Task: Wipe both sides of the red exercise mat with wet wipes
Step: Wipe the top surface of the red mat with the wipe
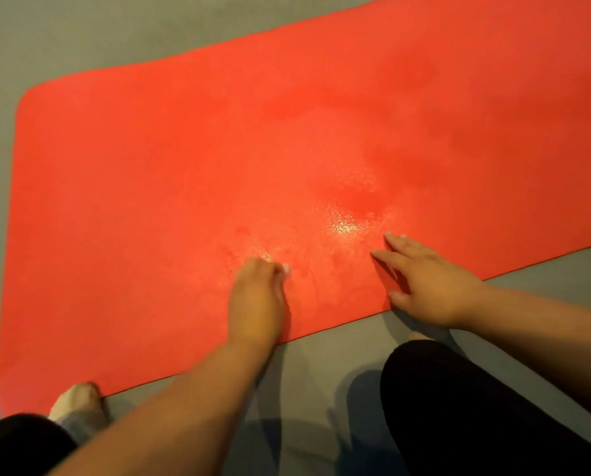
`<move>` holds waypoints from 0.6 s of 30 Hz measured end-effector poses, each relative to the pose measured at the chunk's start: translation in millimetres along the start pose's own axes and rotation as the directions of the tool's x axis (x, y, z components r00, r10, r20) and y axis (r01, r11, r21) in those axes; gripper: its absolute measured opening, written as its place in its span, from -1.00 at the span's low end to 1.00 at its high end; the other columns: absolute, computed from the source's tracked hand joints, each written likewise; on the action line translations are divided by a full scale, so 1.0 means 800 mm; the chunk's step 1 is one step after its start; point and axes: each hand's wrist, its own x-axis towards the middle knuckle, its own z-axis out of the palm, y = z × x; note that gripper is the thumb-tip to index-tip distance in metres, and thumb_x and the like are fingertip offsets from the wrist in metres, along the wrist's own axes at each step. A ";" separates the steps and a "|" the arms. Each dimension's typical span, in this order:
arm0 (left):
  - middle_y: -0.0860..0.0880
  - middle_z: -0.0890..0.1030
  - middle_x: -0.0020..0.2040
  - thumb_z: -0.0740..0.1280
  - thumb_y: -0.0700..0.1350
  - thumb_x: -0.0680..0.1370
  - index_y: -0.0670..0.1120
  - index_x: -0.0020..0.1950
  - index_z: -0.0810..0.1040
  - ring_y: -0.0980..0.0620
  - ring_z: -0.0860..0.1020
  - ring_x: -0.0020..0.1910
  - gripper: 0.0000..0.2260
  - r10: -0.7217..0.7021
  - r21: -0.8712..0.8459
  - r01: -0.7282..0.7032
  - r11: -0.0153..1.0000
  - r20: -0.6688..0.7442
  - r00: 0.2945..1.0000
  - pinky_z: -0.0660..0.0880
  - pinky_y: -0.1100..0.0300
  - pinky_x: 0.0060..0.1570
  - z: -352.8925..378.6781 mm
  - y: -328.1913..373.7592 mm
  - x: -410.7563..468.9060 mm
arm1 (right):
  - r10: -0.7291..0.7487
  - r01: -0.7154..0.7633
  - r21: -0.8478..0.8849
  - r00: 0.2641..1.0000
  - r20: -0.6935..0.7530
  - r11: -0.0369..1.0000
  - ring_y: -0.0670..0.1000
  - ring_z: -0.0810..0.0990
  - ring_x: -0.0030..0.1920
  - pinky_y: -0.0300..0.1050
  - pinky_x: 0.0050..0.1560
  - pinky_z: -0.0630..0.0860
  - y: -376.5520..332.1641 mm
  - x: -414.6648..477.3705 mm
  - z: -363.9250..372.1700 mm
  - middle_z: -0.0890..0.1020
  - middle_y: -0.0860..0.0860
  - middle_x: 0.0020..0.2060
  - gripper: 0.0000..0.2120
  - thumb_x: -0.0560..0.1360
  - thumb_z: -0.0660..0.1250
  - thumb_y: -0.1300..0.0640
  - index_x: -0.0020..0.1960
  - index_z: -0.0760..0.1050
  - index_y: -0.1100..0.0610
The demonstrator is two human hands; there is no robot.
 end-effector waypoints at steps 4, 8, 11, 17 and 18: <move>-0.01 0.50 -0.22 0.35 -0.18 0.50 -0.09 -0.16 0.62 -0.03 0.49 -0.21 -0.93 0.228 -0.109 -0.212 0.971 0.170 0.959 0.44 0.15 -0.26 -0.003 0.016 -0.069 | -0.028 0.030 -0.039 0.998 0.062 0.999 -0.02 -0.10 0.53 -0.12 0.49 -0.05 0.003 -0.004 -0.015 -0.14 -0.05 0.54 -0.32 0.52 0.24 0.01 0.54 -0.01 -0.13; -0.12 0.52 -0.12 0.36 -0.22 0.53 -0.17 -0.11 0.61 -0.14 0.49 -0.08 -0.95 0.065 -0.071 -0.064 0.995 0.013 0.998 0.25 0.23 -0.14 -0.022 0.020 0.032 | -0.019 0.021 -0.052 0.999 0.047 0.998 0.02 -0.02 0.53 -0.09 0.50 -0.01 0.012 0.001 -0.027 -0.03 -0.06 0.54 -0.34 0.50 0.30 0.00 0.52 0.08 -0.13; -0.19 0.52 0.00 0.32 -0.24 0.54 -0.20 -0.01 0.62 -0.18 0.50 0.02 -0.90 -0.038 0.007 0.038 0.999 -0.044 0.998 0.23 0.22 -0.12 -0.031 0.012 0.105 | 0.067 -0.063 -0.063 0.997 0.048 0.996 0.10 -0.04 0.53 -0.04 0.50 -0.02 0.021 -0.007 -0.028 -0.06 0.03 0.55 -0.26 0.48 0.33 -0.11 0.53 0.02 -0.12; -0.09 0.53 -0.17 0.32 -0.18 0.54 -0.13 -0.14 0.62 -0.12 0.52 -0.15 -0.89 0.107 -0.001 -0.107 0.994 0.107 0.989 0.34 0.15 -0.15 0.005 0.020 -0.010 | 0.163 -0.160 0.033 0.980 -0.114 0.987 0.07 -0.09 0.53 -0.06 0.48 -0.06 0.044 -0.004 -0.029 -0.08 0.02 0.55 -0.28 0.49 0.21 -0.26 0.54 -0.02 -0.13; -0.04 0.52 -0.20 0.32 -0.16 0.50 -0.09 -0.16 0.61 -0.06 0.52 -0.19 -0.91 0.188 -0.064 -0.179 0.982 0.190 0.964 0.38 0.17 -0.20 0.005 0.027 -0.045 | 0.176 -0.168 0.064 0.971 -0.163 0.984 0.07 -0.09 0.53 -0.05 0.48 -0.06 0.045 0.000 -0.026 -0.07 0.02 0.55 -0.29 0.50 0.18 -0.26 0.54 -0.02 -0.12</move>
